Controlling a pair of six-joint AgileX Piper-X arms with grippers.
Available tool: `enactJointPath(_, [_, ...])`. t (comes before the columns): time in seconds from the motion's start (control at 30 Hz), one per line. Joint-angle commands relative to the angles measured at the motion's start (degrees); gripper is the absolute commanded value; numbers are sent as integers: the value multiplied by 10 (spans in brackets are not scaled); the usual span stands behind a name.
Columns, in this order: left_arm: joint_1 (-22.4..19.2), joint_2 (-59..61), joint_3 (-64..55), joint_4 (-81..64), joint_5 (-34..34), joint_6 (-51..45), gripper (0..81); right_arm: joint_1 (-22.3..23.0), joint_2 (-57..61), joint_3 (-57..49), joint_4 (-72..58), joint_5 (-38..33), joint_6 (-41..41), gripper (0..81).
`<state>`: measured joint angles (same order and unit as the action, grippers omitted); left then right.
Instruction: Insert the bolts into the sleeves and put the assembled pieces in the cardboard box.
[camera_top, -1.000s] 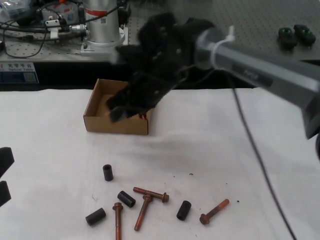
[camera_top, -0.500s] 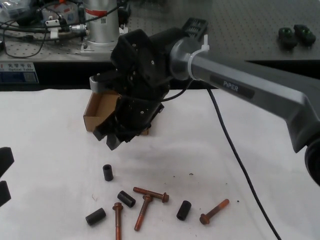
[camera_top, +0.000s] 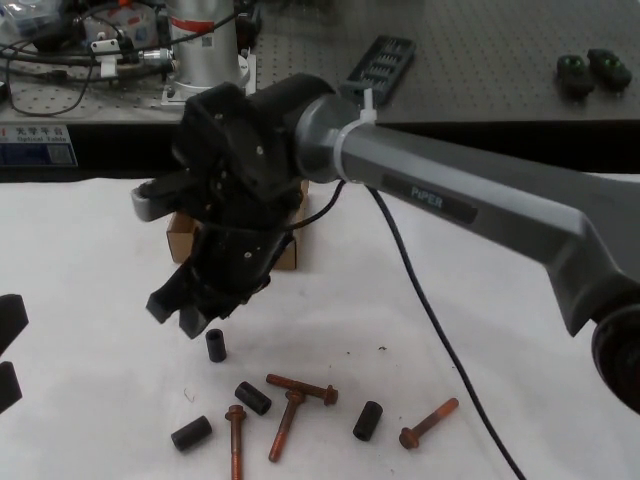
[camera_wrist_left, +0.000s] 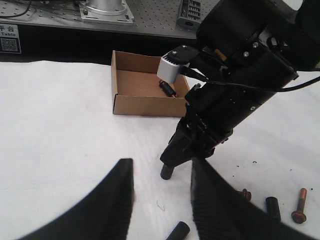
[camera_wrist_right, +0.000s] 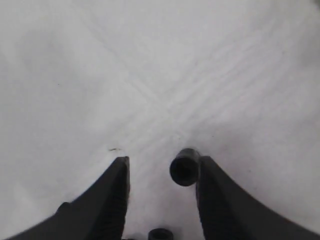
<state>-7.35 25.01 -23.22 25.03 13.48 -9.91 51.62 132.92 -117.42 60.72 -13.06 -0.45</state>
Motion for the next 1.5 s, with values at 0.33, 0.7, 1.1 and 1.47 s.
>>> enactJointPath(0.33, [2, -4, -2, -3, -3, -5, 281, 10, 24, -6, 3, -5, 9, 280])
enactJointPath(0.7, [2, -4, -2, -3, -3, -5, 281, 12, 24, -6, 1, -25, 9, 53])
enactJointPath(1.1, [2, -4, -2, -3, -3, -5, 281, 35, 25, -6, 4, -92, 5, 53])
enactJointPath(1.47, [2, -4, -2, -3, -3, -5, 281, -3, 45, -6, 3, -1, 22, 53])
